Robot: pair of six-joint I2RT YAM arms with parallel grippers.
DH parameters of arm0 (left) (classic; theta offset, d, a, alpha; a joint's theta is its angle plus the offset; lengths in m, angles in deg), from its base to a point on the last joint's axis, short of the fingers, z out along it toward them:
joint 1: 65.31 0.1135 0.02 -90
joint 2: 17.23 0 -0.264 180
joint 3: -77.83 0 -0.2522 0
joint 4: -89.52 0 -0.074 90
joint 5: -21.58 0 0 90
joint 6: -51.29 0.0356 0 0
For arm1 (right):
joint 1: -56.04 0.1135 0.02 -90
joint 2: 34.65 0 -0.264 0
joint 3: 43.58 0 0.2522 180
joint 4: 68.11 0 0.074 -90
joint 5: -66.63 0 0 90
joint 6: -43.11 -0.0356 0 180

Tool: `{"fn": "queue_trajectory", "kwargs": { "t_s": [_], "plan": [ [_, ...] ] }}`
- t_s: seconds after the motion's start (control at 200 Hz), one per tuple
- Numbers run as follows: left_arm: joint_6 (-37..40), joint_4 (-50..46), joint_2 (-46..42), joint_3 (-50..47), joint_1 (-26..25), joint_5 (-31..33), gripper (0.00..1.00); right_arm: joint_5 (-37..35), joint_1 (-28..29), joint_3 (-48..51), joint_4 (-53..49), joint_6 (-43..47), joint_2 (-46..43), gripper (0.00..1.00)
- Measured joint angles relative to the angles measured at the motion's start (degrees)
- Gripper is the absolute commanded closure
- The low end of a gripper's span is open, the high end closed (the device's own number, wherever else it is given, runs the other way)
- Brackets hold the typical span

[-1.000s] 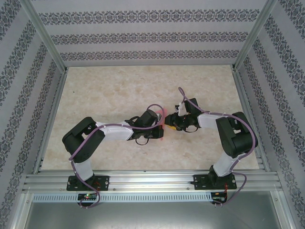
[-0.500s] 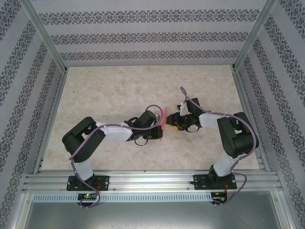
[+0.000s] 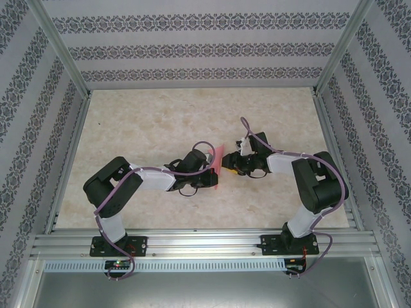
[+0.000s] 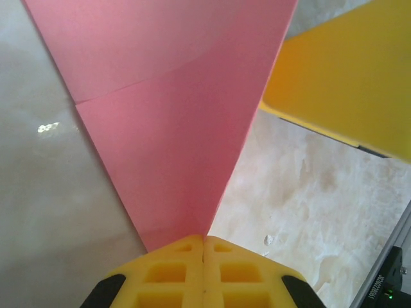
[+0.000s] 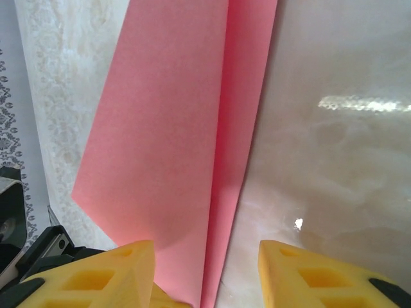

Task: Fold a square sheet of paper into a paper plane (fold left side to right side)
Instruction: Fold the wing for the fifth time at the center of the table.

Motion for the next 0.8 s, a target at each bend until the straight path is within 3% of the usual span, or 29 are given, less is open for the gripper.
{"fn": "queue_trajectory", "kwargs": {
  "t_s": [0.714,0.804],
  "plan": [
    [-2.4,4.5,1.6,-1.6,0.7,-1.6,1.00,0.2,1.6,-1.4,1.9,-1.4,3.7,0.57],
    [-2.5,4.5,1.8,-1.6,0.7,-1.6,0.95,0.0,1.9,-2.0,1.6,-1.3,4.1,0.58]
  ]
}}
